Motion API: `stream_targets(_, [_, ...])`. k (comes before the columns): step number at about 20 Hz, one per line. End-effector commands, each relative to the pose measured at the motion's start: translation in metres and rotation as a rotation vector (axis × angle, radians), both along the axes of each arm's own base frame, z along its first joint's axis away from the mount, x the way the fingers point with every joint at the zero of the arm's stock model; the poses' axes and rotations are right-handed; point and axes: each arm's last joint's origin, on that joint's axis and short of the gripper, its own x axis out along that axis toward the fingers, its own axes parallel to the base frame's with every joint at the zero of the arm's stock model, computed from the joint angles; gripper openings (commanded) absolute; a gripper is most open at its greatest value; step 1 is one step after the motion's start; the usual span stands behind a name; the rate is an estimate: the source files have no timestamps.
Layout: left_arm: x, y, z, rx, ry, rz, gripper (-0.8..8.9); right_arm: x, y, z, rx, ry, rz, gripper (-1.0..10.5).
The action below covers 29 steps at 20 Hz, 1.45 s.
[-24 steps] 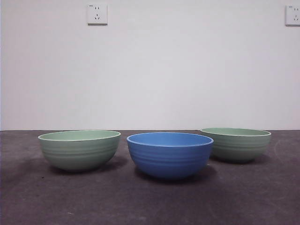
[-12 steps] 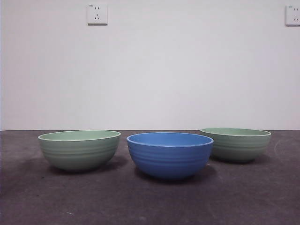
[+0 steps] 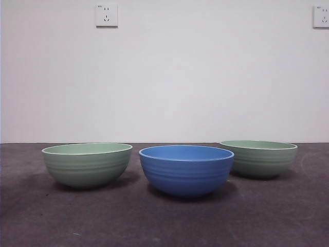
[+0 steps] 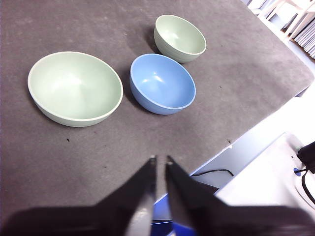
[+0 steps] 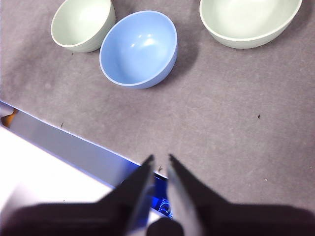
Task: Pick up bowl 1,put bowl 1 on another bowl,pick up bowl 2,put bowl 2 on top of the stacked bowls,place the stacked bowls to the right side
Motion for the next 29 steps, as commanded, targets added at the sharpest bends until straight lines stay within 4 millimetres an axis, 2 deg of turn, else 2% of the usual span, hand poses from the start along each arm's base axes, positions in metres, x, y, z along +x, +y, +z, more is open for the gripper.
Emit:
stream_targets(1, [0.000,0.000,0.000,0.008,-0.014,-0.010,5.19,0.000,0.000,0.001,0.006,-0.001,-0.008,3.0])
stream_targets(2, [0.000,0.000,0.000,0.008,-0.014,-0.010,5.97,0.000,0.000,0.001,0.010,0.003,-0.013,3.8])
stream_targets(4, [0.000,0.000,0.000,0.008,-0.014,-0.010,6.05,0.000,0.000,0.001,0.010,0.004,-0.015,4.9])
stream_targets(5, [0.000,0.000,0.000,0.008,-0.014,-0.010,6.04,0.000,0.000,0.001,0.013,0.010,-0.020,5.1])
stream_targets(11, [0.003,0.000,0.000,0.008,-0.003,-0.010,6.03,0.004,0.000,0.000,0.018,0.035,-0.034,5.1])
stream_targets(16, [0.005,0.000,-0.001,0.008,0.005,-0.010,6.02,0.016,0.001,-0.001,0.035,0.052,-0.063,5.1])
stream_targets(22, [0.007,0.000,-0.001,0.008,0.009,-0.010,6.02,0.053,0.003,-0.005,0.023,0.058,-0.176,5.0])
stream_targets(29, [0.007,0.000,-0.001,0.008,0.008,-0.010,6.02,0.120,0.008,-0.031,0.010,0.126,-0.260,5.0])
